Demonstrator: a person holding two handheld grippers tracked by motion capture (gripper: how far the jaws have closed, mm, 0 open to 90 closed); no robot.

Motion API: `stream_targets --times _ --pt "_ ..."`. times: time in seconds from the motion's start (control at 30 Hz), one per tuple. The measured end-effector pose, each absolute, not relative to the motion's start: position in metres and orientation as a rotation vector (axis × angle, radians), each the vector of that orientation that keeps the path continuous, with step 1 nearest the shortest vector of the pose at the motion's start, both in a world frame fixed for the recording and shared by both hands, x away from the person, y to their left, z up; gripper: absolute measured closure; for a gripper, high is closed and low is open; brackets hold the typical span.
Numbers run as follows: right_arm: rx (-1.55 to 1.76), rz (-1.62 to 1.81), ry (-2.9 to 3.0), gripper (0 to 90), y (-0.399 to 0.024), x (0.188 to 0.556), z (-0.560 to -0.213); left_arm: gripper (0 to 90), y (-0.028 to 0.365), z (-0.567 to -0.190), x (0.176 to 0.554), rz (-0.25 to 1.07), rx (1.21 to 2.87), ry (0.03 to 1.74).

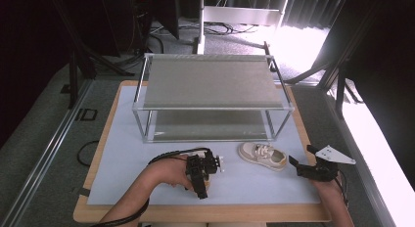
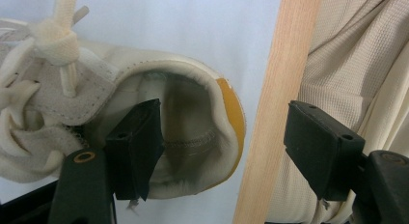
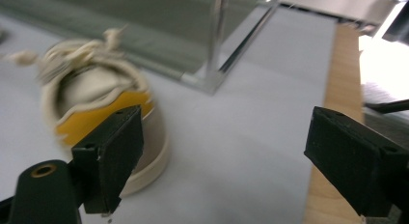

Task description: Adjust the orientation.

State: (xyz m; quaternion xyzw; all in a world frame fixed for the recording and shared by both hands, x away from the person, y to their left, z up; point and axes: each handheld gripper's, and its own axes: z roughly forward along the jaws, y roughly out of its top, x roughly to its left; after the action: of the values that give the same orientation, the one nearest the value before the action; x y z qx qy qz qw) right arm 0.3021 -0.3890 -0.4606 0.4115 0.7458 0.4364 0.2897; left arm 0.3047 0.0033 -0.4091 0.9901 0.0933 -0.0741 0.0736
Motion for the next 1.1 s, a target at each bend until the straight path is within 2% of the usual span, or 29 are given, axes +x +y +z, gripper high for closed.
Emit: stream_targets --times 0.57,0.7,1.0,1.1 --pt "0.903 1.072 2.381 15.5 -0.384 0.307 -0.435 29.5 0.004 -0.408 0.304 -0.223 2.977 0.281" --pt "0.839 1.048 2.45 21.0 -0.377 0.309 -0.426 29.6 0.003 -0.409 0.304 -0.228 2.981 0.279" --pt "0.677 0.895 2.588 24.3 -0.358 0.32 -0.408 29.6 0.003 -0.41 0.306 -0.228 2.988 0.272" --pt "0.601 0.84 2.628 28.4 -0.35 0.322 -0.403 29.7 0.003 -0.411 0.306 -0.232 2.992 0.277"
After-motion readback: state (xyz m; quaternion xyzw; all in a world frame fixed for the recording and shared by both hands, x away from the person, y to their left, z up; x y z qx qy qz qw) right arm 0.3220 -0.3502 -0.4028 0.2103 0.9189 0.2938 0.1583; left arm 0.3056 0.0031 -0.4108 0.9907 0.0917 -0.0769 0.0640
